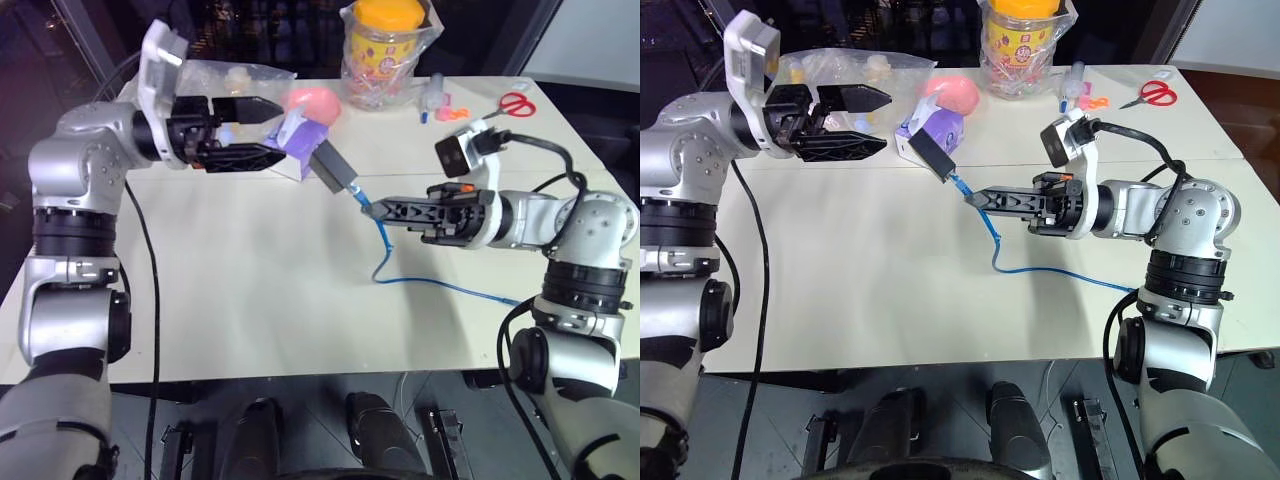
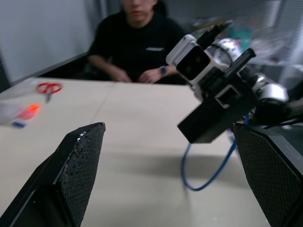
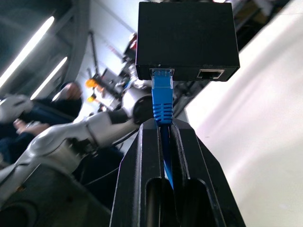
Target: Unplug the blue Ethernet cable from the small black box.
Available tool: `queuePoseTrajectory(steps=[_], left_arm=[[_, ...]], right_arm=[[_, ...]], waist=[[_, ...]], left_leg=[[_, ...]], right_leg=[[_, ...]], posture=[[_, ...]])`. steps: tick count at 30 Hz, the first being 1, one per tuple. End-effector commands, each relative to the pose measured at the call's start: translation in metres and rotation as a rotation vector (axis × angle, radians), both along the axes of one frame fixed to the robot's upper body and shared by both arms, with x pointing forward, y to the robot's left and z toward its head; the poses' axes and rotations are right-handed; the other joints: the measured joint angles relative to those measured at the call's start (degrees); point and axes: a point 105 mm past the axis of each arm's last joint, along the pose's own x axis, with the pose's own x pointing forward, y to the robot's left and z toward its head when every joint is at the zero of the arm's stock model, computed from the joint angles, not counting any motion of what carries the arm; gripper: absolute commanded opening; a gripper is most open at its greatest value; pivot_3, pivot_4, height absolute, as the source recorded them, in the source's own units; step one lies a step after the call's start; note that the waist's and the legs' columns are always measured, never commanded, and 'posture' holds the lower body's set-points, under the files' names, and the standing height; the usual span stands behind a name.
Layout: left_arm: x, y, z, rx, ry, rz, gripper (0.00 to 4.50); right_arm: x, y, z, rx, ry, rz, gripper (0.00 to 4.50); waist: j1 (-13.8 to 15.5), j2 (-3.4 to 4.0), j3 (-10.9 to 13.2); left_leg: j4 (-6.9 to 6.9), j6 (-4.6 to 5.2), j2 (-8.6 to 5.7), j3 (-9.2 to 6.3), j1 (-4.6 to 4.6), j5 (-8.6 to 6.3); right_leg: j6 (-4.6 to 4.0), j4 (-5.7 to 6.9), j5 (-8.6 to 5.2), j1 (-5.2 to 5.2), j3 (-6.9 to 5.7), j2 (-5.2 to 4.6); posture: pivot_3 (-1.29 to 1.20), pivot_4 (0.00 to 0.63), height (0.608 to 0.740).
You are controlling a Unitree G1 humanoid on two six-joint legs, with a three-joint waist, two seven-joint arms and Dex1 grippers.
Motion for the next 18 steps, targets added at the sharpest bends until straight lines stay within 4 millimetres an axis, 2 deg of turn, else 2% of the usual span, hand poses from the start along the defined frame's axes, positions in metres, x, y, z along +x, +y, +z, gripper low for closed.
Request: queuePoseTrajectory(steps=[1,8,18], left_arm=[[-0.007,-0.005,0.008,-0.009,-0.013,-0.091,4.5],[-0.017,-0.015,0.01,-0.033,0.003,-0.184,4.5],[-0.028,-0.009,0.018,-0.062,0.004,-0.225,4.5]], right_arm=[[-0.015,0.002,0.006,0.006,-0.034,0.057,0.08],[-0.021,0.002,0.005,0.015,-0.02,0.067,0.08],[-0.02,0.001,0.009,0.075,0.01,0.032,0.08]], waist=[[0.0,0.0,0.0],[0.1,0.0,0.0],[0.1,-0.01,0.0]], left_leg=[[0.02,0.0,0.0,0.0,0.0,0.0],[0.01,0.0,0.0,-0.01,-0.02,0.0],[0.02,0.01,0.02,-0.01,-0.02,0.0]], right_leg=[[0.0,0.0,0.0,0.01,0.0,0.0],[0.0,-0.02,0.0,0.01,0.01,-0.01],[0.0,-0.01,0.0,0.01,0.01,0.0]], posture=[[0.0,0.15,0.74],[0.0,0.15,0.74],[0.0,0.15,0.74]])
